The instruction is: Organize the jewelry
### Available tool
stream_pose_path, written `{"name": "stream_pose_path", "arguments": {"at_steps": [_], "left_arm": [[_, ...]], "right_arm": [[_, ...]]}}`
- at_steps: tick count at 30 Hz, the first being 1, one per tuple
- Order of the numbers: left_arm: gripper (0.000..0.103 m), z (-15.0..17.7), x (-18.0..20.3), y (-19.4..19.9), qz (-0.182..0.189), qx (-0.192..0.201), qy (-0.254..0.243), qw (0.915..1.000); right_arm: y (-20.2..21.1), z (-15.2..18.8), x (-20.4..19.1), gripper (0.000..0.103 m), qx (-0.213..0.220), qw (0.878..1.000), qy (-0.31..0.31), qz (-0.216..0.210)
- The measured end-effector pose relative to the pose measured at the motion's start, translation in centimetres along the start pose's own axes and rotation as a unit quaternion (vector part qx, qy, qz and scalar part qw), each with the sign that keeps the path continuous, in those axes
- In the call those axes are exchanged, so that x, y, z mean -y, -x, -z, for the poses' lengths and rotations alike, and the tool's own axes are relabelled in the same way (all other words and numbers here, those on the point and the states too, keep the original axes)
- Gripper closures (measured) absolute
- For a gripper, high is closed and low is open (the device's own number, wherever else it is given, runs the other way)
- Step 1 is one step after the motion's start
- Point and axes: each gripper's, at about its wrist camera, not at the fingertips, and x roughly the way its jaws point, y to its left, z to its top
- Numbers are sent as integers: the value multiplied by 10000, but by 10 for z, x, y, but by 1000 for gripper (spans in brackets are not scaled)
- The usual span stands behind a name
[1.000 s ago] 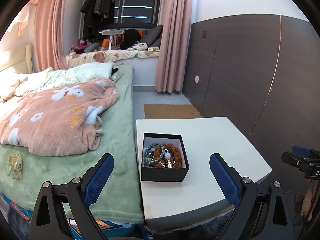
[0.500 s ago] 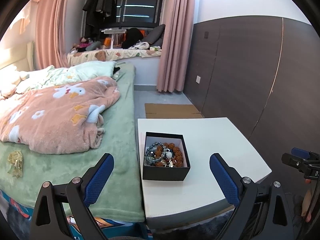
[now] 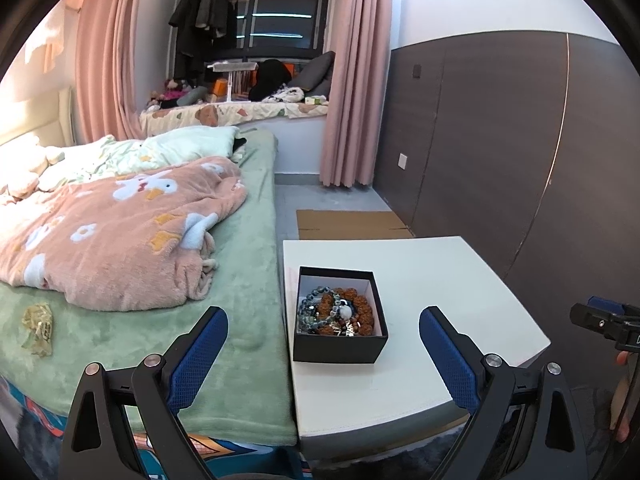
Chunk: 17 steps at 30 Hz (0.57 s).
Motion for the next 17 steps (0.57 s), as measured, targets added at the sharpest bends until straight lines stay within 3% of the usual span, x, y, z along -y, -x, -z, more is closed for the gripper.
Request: {"name": "stream_pose_path", "arguments": {"at_steps": [17], "left_arm": [[6,3,-6,-5,4,-5,-6,10000]], "right_arm": [[-10,-1,2,0,-123,9999,-20,39]]}}
